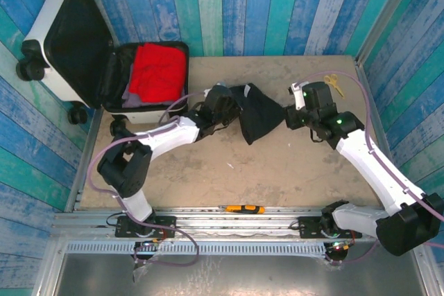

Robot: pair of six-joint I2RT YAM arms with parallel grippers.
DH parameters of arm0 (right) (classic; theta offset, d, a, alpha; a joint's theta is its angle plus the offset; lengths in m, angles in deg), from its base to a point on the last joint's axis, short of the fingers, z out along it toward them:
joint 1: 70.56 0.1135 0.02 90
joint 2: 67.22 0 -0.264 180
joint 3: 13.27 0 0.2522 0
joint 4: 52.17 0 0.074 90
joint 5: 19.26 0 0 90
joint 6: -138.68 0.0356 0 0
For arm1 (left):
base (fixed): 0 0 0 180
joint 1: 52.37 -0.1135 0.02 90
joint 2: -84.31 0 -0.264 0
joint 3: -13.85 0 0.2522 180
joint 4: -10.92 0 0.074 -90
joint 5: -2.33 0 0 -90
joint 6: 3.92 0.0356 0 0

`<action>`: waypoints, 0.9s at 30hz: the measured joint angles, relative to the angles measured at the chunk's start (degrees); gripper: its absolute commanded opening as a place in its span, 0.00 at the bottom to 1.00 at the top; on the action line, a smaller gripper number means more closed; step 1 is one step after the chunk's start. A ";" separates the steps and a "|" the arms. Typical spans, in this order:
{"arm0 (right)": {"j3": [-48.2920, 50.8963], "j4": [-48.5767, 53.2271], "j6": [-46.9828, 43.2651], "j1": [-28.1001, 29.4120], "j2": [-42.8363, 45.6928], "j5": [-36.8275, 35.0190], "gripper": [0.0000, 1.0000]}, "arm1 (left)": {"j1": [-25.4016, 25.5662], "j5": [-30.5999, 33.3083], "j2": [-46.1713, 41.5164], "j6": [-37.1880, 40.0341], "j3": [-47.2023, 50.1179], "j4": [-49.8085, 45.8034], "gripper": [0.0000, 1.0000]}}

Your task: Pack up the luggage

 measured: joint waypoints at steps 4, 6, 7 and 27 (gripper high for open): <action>0.33 0.13 0.59 -0.02 0.39 -0.02 0.63 | -0.28 1.70 -2.73 1.55 -3.45 -5.46 0.00; 0.33 0.13 0.66 -0.02 0.98 -0.02 0.63 | -0.63 1.97 -3.74 2.16 -5.66 -7.78 0.00; 0.33 0.15 0.70 -0.02 1.42 -0.02 0.63 | -0.96 2.08 -4.31 2.56 -7.04 -9.07 0.00; 2.29 0.98 1.29 -0.24 3.04 0.22 0.63 | -19.06 3.04 -11.15 13.94 -27.89 -28.55 0.00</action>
